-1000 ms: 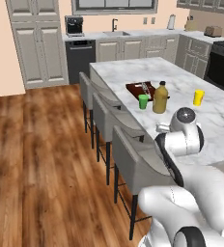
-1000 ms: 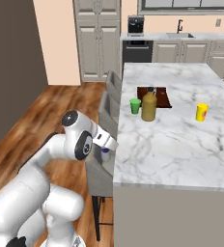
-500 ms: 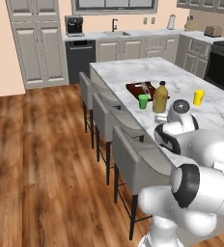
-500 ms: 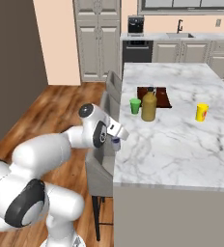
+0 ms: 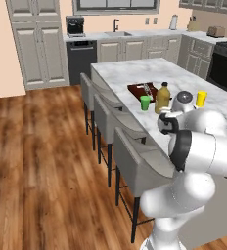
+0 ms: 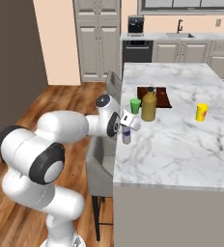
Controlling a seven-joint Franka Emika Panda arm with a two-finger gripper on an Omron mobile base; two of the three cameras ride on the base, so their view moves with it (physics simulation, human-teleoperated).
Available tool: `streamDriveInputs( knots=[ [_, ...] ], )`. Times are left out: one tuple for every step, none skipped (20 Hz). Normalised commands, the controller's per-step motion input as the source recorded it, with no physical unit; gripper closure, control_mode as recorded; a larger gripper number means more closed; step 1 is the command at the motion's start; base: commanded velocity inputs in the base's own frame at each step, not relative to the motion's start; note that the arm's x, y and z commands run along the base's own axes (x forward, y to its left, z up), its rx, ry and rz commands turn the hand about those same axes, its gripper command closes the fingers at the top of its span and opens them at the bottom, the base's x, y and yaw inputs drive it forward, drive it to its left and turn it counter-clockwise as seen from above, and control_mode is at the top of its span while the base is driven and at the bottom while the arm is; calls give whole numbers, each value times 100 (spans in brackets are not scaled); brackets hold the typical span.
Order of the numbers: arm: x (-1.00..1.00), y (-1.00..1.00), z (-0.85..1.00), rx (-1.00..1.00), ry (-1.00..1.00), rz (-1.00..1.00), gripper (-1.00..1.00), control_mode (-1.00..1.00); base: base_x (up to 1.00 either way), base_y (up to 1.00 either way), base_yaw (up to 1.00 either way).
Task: Place the drinks on the dining counter in a tight cluster.
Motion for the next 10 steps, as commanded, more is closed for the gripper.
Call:
streamDriveInputs(
  knots=[
    [49,-51,9,1,0,12,100,-100,0,0,0],
    [46,-51,9,2,0,13,100,-100,0,0,0],
    [46,-51,9,3,0,14,100,-100,0,0,0],
    [44,-50,7,3,0,15,100,-100,0,0,0],
    [42,-49,7,3,0,15,100,-100,0,0,0],
    [39,-49,6,1,0,15,100,-100,0,0,0],
    [39,-49,4,1,0,16,100,-100,0,0,0],
    [41,-49,5,0,0,16,100,-100,0,0,0],
    [42,-47,0,0,0,17,100,-100,0,0,0],
    [43,-47,0,0,0,17,100,-100,0,0,0]
  ],
)
